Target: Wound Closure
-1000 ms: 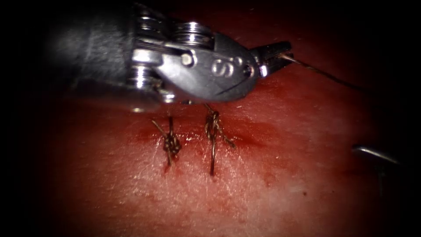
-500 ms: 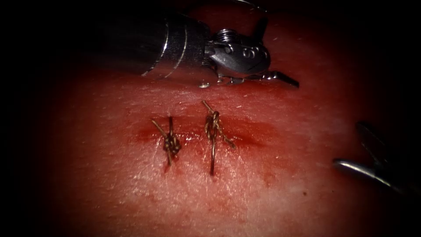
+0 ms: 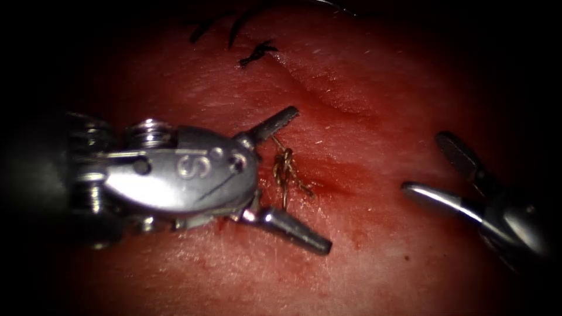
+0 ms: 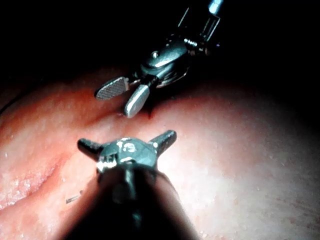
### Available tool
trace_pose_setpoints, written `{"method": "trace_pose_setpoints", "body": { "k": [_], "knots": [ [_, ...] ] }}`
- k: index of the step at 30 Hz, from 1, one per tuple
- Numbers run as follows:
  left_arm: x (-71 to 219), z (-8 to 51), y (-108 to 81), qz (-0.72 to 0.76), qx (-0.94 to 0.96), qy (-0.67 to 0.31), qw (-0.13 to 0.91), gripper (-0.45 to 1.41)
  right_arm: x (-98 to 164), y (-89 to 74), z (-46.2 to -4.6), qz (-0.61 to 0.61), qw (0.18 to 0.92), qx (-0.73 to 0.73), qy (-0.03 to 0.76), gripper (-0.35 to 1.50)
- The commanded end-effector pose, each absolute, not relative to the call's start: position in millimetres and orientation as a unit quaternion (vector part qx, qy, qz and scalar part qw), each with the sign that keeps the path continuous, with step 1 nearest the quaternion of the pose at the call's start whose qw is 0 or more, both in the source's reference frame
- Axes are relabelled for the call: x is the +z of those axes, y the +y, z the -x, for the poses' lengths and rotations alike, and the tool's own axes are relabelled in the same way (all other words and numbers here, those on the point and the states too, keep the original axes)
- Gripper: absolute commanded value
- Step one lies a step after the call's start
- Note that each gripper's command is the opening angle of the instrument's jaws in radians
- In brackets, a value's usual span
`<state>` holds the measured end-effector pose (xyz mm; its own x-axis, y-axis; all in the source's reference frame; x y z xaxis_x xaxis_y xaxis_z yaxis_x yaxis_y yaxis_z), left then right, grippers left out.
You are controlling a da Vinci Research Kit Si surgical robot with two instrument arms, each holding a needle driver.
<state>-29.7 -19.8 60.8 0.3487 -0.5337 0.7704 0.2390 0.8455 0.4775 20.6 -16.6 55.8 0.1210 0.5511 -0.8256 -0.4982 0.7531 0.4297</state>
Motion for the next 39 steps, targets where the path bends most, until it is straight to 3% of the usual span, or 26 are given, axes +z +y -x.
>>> {"method": "trace_pose_setpoints", "body": {
  "k": [1,4,12,14,24,39],
  "knots": [
    [60.3,29.2,-19.7,-0.139,-0.229,-0.527,0.807,0.93,55.4,-15.7,-22.6,-0.027,0.747,0.329,0.577,1.20],
    [59.2,25.8,-19.0,-0.157,-0.193,-0.549,0.798,0.88,53.5,-16.2,-23.9,-0.029,0.769,0.234,0.594,1.31],
    [63.5,22.1,-18.9,-0.178,-0.134,-0.581,0.783,0.86,49.4,-17.2,-23.7,0.012,0.802,0.101,0.588,1.20],
    [65.0,21.6,-19.1,-0.178,-0.121,-0.585,0.782,0.84,48.2,-17.5,-23.0,0.005,0.808,0.082,0.583,1.03],
    [65.6,22.1,-18.1,-0.151,-0.140,-0.567,0.797,0.83,50.0,-16.5,-21.2,0.019,0.818,0.080,0.570,1.13],
    [65.3,21.1,-18.9,-0.130,-0.156,-0.542,0.816,0.83,50.4,-16.6,-22.1,0.024,0.819,0.083,0.567,1.11]
  ]
}}
